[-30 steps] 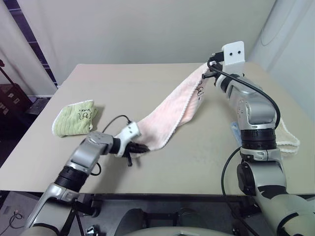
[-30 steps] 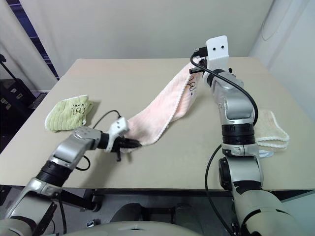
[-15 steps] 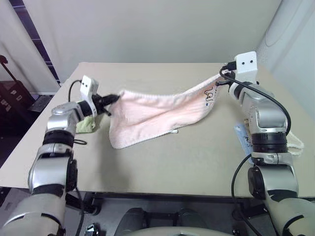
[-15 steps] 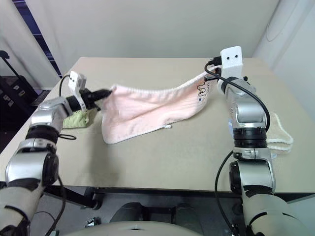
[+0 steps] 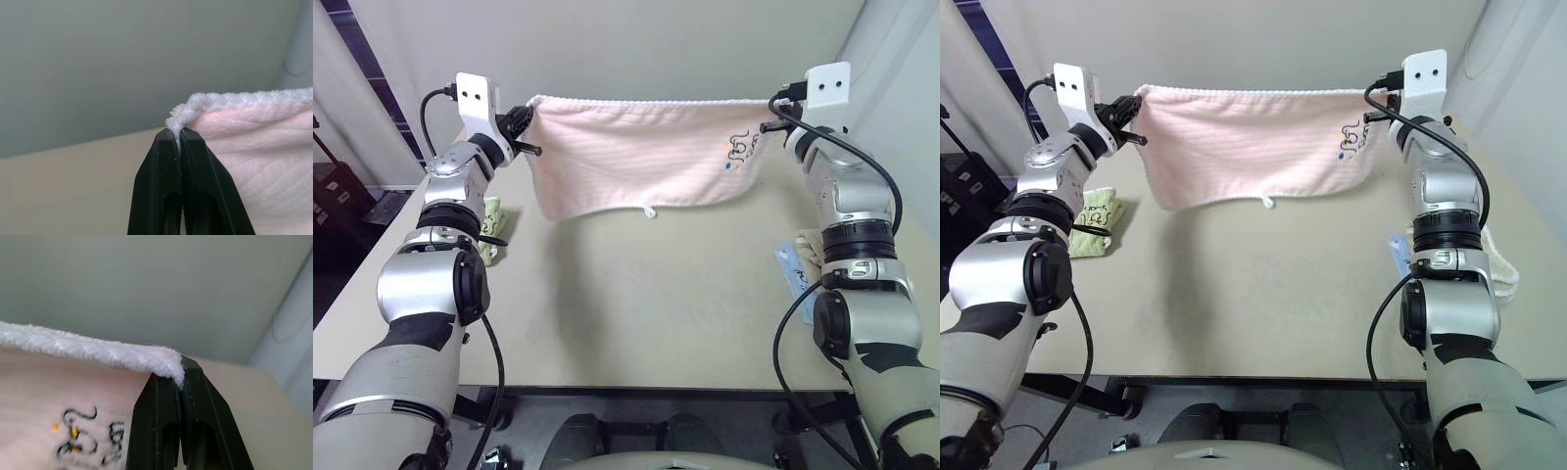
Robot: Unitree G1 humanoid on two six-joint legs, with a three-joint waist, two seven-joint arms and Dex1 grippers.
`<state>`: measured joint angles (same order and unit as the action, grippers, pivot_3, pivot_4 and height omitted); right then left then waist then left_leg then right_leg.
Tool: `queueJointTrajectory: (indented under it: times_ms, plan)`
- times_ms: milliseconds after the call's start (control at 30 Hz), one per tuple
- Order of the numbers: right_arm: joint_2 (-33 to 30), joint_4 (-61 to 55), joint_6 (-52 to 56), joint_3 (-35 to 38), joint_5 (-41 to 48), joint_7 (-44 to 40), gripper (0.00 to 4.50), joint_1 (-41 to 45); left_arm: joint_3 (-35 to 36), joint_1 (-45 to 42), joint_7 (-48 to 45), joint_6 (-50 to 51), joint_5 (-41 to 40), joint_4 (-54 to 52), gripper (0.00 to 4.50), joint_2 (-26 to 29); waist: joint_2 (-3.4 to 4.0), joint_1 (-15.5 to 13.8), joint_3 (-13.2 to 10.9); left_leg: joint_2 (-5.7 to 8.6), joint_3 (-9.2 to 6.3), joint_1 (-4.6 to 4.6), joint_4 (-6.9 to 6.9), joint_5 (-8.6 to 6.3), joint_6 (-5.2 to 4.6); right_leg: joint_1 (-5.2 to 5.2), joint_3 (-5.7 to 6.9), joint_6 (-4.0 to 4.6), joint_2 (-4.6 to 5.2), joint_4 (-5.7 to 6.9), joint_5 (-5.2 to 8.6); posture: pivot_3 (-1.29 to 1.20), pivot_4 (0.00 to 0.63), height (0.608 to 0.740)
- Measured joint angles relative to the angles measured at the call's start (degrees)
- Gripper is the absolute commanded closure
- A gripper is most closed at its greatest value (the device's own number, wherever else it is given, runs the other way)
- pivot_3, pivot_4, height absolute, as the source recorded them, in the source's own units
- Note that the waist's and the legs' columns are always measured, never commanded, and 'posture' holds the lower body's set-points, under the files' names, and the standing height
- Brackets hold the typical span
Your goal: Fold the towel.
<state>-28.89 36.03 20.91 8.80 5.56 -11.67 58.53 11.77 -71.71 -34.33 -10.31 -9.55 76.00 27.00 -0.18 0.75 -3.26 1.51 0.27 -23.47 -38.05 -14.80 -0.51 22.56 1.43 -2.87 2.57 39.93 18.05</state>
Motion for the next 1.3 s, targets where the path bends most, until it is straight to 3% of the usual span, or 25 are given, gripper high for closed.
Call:
queueJointTrajectory:
  times_ms: [200,333,633,933,1133,1300]
  plan:
    - [-1.29,-16.13,5.62,0.69,2.26,-4.00,4.50,-15.52,-0.25,6.37,-14.25,-1.08,1.08,-0.34,4.45,2.52,-0.02,-0.03,0.02,0.00,0.00,-0.04,-0.03,0.00,0.01,-0.01,0.01,0.00,0.02,-0.05,0.00,0.00,0.000,0.740]
    - [-2.69,-33.61,12.96,2.16,6.18,-7.53,4.50,-28.08,-0.35,11.45,-24.92,0.48,1.08,-1.84,4.45,4.72,-0.02,0.13,0.02,-0.03,0.00,-0.08,-0.05,0.00,0.01,0.09,0.00,0.01,-0.01,0.06,0.00,0.00,0.000,0.740]
    - [-10.69,-60.16,24.91,9.85,18.68,-18.84,4.50,-50.14,-2.26,22.96,-44.03,6.37,0.81,-13.56,4.45,11.72,-0.06,-0.30,0.04,-0.05,-0.01,0.15,-0.18,0.00,0.00,-0.27,0.02,0.05,0.04,0.00,-0.01,0.00,0.000,0.740]
    - [-18.07,-64.28,24.10,15.21,23.91,-32.92,4.50,-69.71,-4.67,36.53,-51.30,14.03,-0.93,-30.02,4.45,13.89,-0.15,-0.34,0.10,-0.09,-0.01,0.17,-0.20,0.00,-0.01,-0.30,0.01,0.08,0.10,-0.09,-0.03,0.00,0.000,0.740]
    - [-19.64,-65.08,20.87,20.97,25.03,-38.96,4.50,-77.90,-6.40,44.22,-54.69,18.68,-2.54,-39.36,4.45,17.68,-0.17,-0.34,0.11,-0.11,-0.01,0.18,-0.19,0.00,-0.01,-0.32,0.01,0.10,0.11,-0.11,-0.03,0.00,0.000,0.740]
    - [-20.25,-65.24,17.19,21.22,23.59,-41.68,4.50,-83.19,-6.54,48.66,-56.56,22.14,-4.64,-46.63,4.45,20.72,-0.17,-0.33,0.14,-0.15,-0.01,0.17,-0.16,-0.01,0.00,-0.41,0.01,0.39,0.14,-0.39,0.07,0.00,0.000,0.740]
